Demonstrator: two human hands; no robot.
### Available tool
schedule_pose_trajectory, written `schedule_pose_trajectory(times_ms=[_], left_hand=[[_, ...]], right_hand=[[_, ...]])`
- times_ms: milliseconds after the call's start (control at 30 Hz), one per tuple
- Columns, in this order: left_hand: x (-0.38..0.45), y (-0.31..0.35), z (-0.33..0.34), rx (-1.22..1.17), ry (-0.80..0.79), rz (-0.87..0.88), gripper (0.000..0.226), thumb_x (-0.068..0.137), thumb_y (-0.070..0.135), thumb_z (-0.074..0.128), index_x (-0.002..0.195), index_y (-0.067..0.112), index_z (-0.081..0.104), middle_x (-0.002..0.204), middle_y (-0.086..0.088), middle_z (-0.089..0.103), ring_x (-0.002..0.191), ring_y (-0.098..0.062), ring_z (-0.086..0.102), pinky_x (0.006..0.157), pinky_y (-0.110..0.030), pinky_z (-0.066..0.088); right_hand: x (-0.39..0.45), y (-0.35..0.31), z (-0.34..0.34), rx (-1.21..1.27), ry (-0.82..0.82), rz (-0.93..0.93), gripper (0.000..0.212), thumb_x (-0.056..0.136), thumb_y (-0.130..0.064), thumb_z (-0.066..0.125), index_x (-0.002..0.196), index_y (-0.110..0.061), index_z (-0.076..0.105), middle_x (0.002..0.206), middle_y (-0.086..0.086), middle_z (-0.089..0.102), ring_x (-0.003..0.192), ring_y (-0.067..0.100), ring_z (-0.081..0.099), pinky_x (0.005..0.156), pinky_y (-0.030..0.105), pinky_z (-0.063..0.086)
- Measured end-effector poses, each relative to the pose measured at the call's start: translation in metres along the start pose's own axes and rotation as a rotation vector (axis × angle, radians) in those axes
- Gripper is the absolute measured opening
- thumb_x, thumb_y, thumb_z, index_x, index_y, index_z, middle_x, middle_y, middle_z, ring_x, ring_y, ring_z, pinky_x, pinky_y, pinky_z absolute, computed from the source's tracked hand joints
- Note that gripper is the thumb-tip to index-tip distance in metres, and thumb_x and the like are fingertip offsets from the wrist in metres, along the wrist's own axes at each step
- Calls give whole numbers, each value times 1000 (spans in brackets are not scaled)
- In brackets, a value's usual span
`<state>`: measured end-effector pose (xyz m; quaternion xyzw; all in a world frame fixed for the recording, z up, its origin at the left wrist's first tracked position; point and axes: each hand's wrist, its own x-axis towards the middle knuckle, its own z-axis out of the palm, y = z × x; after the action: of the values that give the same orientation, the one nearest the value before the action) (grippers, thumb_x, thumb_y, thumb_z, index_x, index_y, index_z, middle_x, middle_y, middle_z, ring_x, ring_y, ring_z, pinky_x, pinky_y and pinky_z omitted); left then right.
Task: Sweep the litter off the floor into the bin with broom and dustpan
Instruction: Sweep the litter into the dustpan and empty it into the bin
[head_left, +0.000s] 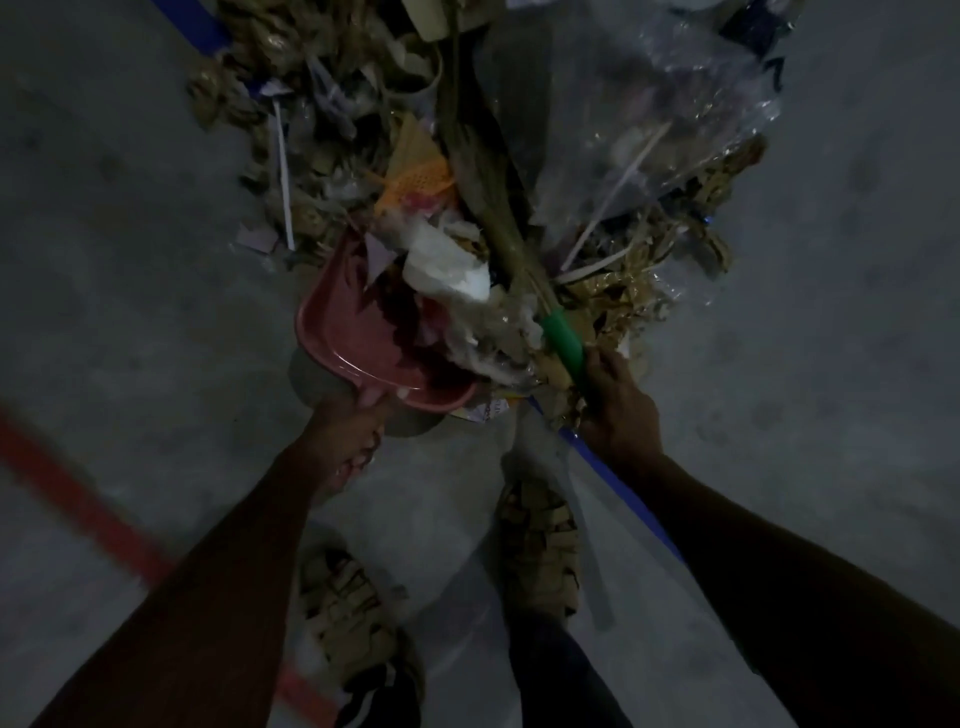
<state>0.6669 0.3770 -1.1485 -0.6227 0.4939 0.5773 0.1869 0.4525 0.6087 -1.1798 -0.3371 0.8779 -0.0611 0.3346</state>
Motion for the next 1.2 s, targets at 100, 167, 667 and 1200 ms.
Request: schedule_pose_trajectory(times_ms=[100, 167, 667, 1200], left_hand=[[-1, -4, 7, -34, 2, -27, 48, 91, 54, 68, 74, 11, 52, 46, -1, 37, 29, -10, 30, 37, -15, 24], [-4, -6, 12, -63, 20, -40, 51, 91, 51, 69, 69, 10, 48, 44, -2, 36, 26, -10, 29, 33, -14, 24], [0, 6, 22, -157, -15, 17, 48, 93, 44, 70, 65, 13, 46, 41, 4, 38, 29, -8, 30, 34, -14, 24], [-44, 37, 15, -133, -8, 82, 48, 89, 48, 71, 69, 9, 52, 48, -3, 44, 32, -11, 35, 35, -18, 28]], right_hand=[[-11, 2, 10, 20, -2, -33, 85, 68, -24, 59, 150, -17, 35, 151, 5, 35, 92, 41, 61, 58, 38, 54], [-16, 3, 10, 28, 31, -43, 84, 70, -21, 65, 149, -17, 37, 151, 6, 37, 93, 39, 61, 58, 35, 53], [22, -7, 3, 12, 48, 9, 77, 74, -23, 58, 148, -16, 37, 148, 5, 39, 100, 36, 57, 57, 30, 43], [-51, -17, -18, 69, 84, -5, 83, 68, -14, 62, 148, -18, 40, 152, 4, 39, 97, 36, 60, 59, 34, 53]])
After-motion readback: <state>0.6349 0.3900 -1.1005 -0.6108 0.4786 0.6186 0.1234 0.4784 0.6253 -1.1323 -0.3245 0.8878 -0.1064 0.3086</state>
